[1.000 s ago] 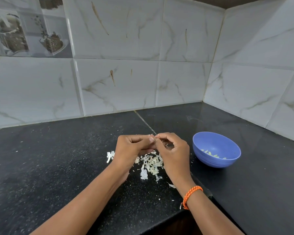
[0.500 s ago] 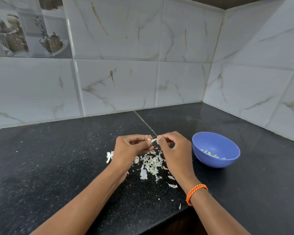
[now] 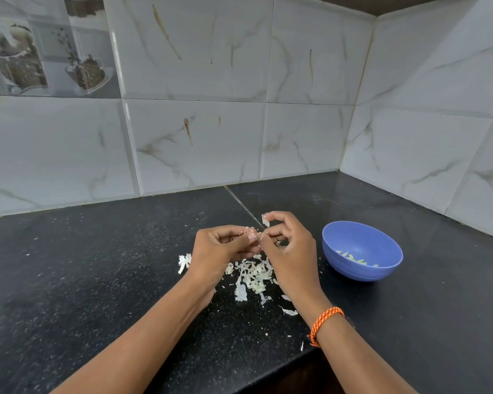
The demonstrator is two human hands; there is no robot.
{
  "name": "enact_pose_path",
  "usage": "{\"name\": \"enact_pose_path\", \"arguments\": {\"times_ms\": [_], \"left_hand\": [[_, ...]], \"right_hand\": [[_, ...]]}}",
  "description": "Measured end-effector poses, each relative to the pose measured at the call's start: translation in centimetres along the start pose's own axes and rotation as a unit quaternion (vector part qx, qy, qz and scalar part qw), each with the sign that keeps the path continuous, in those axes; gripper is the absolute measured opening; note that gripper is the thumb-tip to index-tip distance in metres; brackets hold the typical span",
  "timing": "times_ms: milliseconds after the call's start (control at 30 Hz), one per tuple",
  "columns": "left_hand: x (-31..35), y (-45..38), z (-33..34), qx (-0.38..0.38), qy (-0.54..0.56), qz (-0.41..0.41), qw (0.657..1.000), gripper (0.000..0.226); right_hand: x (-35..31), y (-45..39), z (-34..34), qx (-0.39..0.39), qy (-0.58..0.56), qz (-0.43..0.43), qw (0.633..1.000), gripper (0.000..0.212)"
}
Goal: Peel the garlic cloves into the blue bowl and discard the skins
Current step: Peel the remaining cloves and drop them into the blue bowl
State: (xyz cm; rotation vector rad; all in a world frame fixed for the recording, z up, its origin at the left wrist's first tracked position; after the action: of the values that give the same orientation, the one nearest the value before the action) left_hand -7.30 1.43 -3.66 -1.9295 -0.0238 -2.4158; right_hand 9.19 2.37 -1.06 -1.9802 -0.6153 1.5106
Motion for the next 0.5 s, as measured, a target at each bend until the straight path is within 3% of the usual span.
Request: {"name": "enact_pose_path", "arguments": {"times_ms": [200, 500], "left_hand": [[-0.4, -0.4, -0.3, 0.010, 0.033, -0.013, 0.999, 0.019], [-0.3, -0.4, -0.1, 0.000, -0.017, 0.009, 1.000, 0.016]], "right_hand": [[0.5, 0.0, -0.5, 0.035, -0.009, 0.011, 0.999, 0.033], [0.9, 0.3, 0.5, -0.029, 0.016, 0.026, 0.999, 0.020]]}}
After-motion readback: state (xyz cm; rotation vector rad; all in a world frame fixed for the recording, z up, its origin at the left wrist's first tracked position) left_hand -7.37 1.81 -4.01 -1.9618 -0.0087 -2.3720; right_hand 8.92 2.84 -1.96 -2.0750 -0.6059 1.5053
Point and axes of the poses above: each hand's wrist, its own y-axis away from the middle knuckle, its own z-axis out of the palm, x = y × z, the point moved 7 cm from there along -y, towards the middle knuckle, and after that the axes turned 10 degrees about -z, right-handed, at the moved point
